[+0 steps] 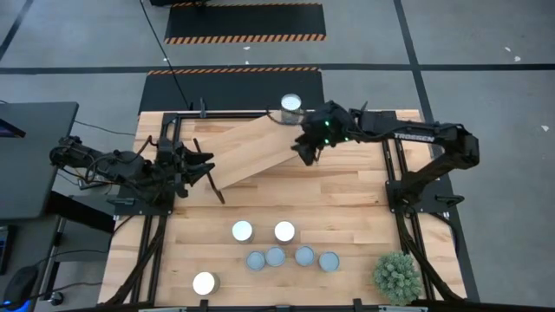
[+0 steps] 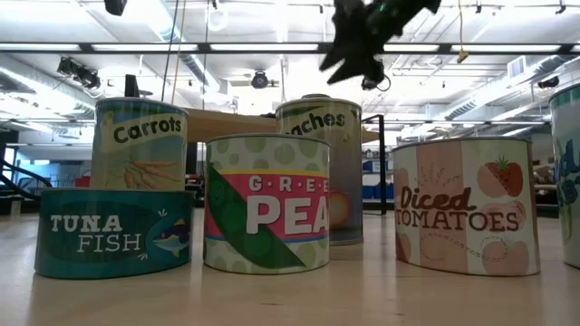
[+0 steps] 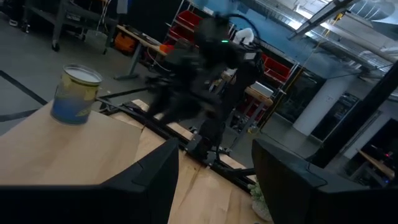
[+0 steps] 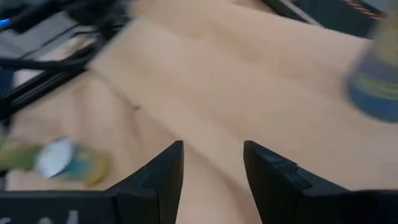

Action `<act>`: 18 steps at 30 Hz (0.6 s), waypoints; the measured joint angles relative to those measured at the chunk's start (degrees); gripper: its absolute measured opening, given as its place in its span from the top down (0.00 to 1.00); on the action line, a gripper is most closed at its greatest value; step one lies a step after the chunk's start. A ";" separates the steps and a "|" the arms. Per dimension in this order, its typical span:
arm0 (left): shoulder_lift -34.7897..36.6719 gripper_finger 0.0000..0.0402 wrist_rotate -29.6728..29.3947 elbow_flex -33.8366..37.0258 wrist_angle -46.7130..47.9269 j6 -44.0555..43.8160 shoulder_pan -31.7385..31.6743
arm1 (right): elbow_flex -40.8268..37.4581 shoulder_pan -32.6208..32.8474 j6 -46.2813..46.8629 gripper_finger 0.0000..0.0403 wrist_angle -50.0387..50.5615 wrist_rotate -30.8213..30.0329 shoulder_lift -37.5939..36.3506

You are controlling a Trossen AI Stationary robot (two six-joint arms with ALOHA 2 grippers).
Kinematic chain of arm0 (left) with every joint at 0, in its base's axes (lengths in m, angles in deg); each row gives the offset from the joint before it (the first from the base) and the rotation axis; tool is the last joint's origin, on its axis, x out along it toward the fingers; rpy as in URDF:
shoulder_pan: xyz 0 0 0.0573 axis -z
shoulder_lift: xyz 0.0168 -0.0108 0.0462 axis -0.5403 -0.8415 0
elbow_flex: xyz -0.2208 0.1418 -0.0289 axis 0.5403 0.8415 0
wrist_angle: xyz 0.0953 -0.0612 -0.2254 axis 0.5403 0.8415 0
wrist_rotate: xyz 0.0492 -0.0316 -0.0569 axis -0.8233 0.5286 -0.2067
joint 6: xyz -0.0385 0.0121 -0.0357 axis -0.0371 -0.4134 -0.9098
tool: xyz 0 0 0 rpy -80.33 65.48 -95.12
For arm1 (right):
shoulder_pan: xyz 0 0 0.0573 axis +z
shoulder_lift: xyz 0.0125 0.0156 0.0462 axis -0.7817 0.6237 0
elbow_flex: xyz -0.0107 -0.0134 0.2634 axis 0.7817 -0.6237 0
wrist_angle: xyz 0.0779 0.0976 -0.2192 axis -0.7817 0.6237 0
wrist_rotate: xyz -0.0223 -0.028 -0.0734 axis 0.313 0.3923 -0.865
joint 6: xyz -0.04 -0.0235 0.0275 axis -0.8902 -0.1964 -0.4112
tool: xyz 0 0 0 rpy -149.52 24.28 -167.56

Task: Pick and place cans onto a shelf
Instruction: Put the canned peaches on the shelf

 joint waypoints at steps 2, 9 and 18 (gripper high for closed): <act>-0.20 0.48 0.39 0.00 0.00 0.04 0.00 | 0.01 2.70 0.02 0.57 0.07 0.05 -0.70; -1.16 0.48 1.74 0.02 0.19 1.53 -0.02 | 0.03 13.89 2.65 0.57 0.47 -2.76 1.19; -1.46 0.48 1.72 0.02 0.10 1.48 0.00 | 0.77 22.96 5.92 0.57 1.92 -5.20 6.13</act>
